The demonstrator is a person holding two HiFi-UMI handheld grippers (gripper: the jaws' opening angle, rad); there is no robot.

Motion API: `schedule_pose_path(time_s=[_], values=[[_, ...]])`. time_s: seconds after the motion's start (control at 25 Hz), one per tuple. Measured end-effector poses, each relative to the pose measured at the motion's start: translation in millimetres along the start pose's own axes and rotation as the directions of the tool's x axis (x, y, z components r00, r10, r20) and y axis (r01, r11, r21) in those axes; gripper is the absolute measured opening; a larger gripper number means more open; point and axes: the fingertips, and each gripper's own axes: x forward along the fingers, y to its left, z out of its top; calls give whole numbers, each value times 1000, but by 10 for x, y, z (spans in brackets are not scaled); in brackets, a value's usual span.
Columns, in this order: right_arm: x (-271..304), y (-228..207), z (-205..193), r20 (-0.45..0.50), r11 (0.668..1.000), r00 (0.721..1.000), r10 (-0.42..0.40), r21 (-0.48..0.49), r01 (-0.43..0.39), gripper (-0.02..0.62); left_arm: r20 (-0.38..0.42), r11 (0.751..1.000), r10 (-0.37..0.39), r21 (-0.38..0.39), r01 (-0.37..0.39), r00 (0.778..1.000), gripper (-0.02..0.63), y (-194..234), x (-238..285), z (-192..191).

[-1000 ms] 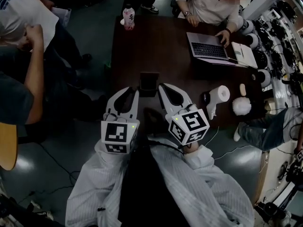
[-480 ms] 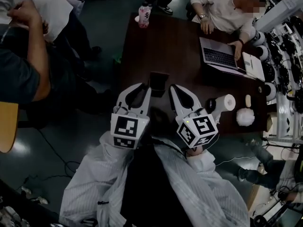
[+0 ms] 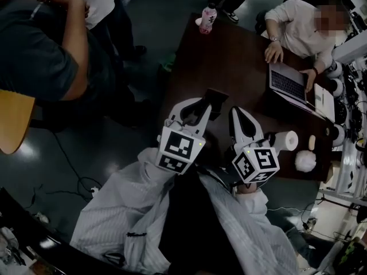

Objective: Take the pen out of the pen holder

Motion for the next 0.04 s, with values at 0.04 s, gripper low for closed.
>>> schedule_pose_path(time_s=[0.04], values=[[14, -5, 5, -2, 1000, 1000, 1, -2, -1, 0, 2, 1000, -2, -3, 2, 1000, 63, 6, 15, 6]])
